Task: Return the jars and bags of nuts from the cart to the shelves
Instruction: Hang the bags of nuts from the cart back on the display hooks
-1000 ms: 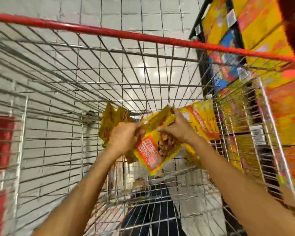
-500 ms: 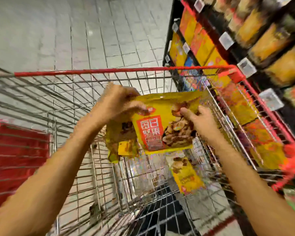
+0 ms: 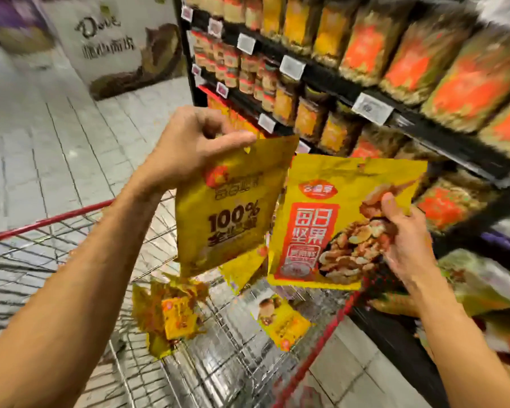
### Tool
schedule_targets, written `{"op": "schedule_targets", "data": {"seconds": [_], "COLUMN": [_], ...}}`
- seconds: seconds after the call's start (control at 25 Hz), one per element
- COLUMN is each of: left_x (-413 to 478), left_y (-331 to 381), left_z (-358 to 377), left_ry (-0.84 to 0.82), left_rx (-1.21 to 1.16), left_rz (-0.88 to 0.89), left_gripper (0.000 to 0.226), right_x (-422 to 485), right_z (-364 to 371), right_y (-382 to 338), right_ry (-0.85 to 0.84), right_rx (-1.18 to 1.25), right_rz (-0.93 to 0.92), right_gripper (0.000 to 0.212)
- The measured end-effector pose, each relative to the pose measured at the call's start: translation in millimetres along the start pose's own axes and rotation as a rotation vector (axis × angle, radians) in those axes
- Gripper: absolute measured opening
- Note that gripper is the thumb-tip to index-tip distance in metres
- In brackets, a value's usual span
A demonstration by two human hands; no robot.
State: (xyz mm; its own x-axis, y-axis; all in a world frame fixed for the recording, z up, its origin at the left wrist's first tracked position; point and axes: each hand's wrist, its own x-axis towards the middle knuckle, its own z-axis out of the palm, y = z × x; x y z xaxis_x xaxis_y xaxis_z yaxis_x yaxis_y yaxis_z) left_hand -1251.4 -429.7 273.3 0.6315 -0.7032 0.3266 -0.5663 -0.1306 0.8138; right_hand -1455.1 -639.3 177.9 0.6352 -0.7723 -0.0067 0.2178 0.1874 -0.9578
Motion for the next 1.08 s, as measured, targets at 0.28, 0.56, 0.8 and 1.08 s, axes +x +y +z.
{"op": "schedule_targets", "data": {"seconds": [0.28, 0.56, 0.8, 1.08], "left_x": [66.8, 73.6, 54.6, 69.1], "left_y": [118.6, 291.6, 392.2, 451.6], "left_z": [117.4, 279.2, 394.6, 460.4], "left_ry": [-0.139, -0.171, 0.0, -0.055], "left_rx": [-0.158, 0.049, 0.007, -0.137], "left_rz": [0.29, 0.794, 1.04, 1.093], "left_gripper": [0.023, 0.031, 0.033, 0.026], "right_x": [-46.9, -139.6, -202.4, -224.2], "right_z": [-124.0, -284.6, -385.8, -440.0], "right_y": [-99.1, -193.0, -243.1, -277.7], "right_ry": [0.283, 0.63, 0.827, 0.914], "right_rx": [0.034, -0.158, -0.174, -0.053], "right_rz": [-0.271, -0.447, -0.489, -0.496], "right_gripper": [0.02, 0.021, 0.024, 0.042]}}
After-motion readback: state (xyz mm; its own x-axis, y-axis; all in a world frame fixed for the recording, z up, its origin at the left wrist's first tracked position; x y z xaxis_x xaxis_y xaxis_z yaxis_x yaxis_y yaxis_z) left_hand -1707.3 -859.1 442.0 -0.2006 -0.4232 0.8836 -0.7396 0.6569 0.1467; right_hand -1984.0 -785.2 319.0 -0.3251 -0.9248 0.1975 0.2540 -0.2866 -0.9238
